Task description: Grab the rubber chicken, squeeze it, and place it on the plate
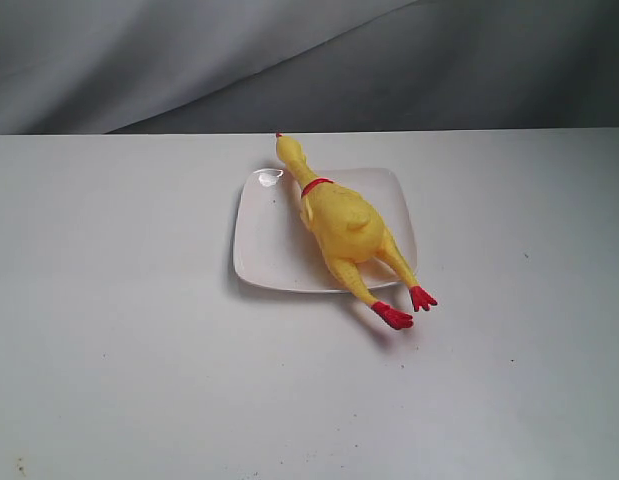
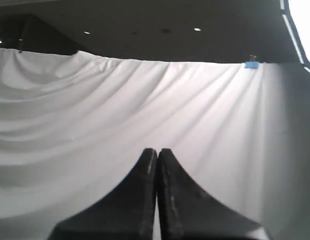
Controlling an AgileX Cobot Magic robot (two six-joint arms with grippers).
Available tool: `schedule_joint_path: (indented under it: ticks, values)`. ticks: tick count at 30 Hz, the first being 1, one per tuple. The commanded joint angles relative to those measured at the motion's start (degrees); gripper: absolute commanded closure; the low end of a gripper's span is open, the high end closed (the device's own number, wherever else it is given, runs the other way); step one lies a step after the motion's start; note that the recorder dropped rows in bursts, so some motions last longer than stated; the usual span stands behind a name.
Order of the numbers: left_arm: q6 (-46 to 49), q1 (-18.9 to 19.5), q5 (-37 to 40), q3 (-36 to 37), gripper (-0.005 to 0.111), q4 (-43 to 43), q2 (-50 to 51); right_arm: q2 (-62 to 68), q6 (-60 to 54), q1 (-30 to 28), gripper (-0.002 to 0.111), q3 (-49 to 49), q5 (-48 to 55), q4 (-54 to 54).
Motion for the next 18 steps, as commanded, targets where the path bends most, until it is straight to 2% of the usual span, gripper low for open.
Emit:
schedule_joint_path:
  ticks: [1,5,7,11,18]
  values:
    - [-0.18,-0.34,-0.28,0.16,0.106,-0.17,-0.23,-0.11,11.17,-10.65,0.108,1.74,1.91,-2.10]
    - [-0.18,-0.34,-0.28,0.16,0.106,-0.17,-0.23,-2.50,14.31,-19.69,0.108,9.00,1.91,-4.23]
    - [-0.18,-0.34,-0.28,0.16,0.106,-0.17,-0.23,-4.83,14.31,-22.36,0.108,13.79,1.91,-5.36]
    - [-0.18,-0.34,-0.28,0.16,0.106,-0.17,-0.23,-7.67,15.15,-23.33,0.108,21.37,1.68,-6.49]
    - [-0.18,-0.34,-0.28,0.16,0.106,-0.17,-0.23,-10.26,30.69,-23.33,0.108,35.86,-5.89,-6.12]
